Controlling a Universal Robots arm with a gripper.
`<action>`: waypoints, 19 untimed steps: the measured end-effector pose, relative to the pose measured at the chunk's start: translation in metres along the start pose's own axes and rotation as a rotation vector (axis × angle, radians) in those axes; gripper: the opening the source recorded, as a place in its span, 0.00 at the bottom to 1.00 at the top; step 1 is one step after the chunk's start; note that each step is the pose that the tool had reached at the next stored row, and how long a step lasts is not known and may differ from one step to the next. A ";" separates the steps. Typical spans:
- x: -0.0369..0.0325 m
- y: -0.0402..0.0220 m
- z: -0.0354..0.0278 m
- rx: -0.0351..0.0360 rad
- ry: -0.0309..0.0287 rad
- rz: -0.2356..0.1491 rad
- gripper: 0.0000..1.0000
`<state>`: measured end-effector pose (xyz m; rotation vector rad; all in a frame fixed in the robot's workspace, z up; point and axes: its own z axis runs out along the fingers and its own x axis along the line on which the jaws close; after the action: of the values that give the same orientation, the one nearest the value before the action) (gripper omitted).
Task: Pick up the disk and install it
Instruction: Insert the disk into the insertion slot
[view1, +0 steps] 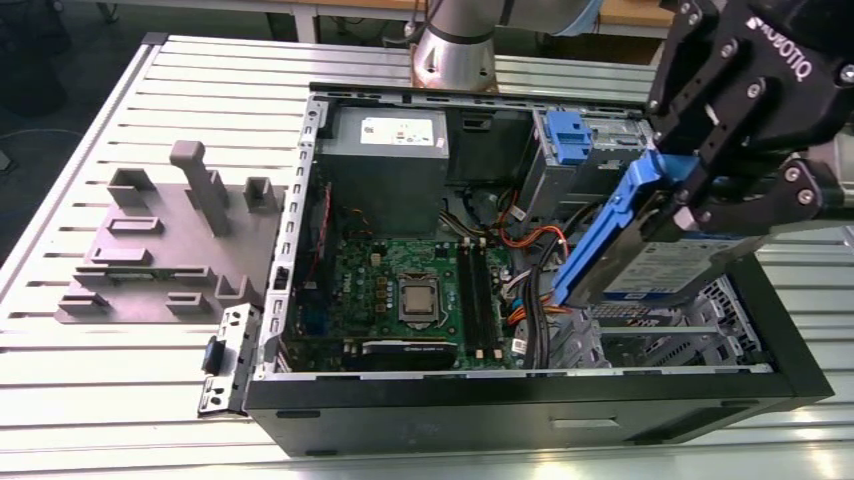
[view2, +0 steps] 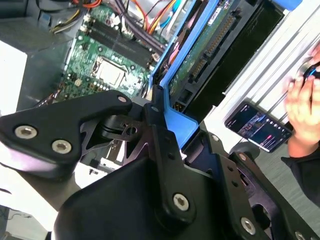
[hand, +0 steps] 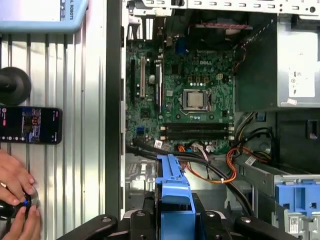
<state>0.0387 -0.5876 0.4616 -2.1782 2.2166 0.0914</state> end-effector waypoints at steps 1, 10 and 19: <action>0.0001 -0.0033 0.0006 -0.0003 -0.0001 0.000 0.36; 0.0009 -0.0222 0.0077 -0.0010 0.0008 0.000 0.36; 0.0015 -0.0376 0.0163 -0.0009 0.0016 0.000 0.36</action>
<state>0.0759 -0.5887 0.4445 -2.1795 2.2179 0.0907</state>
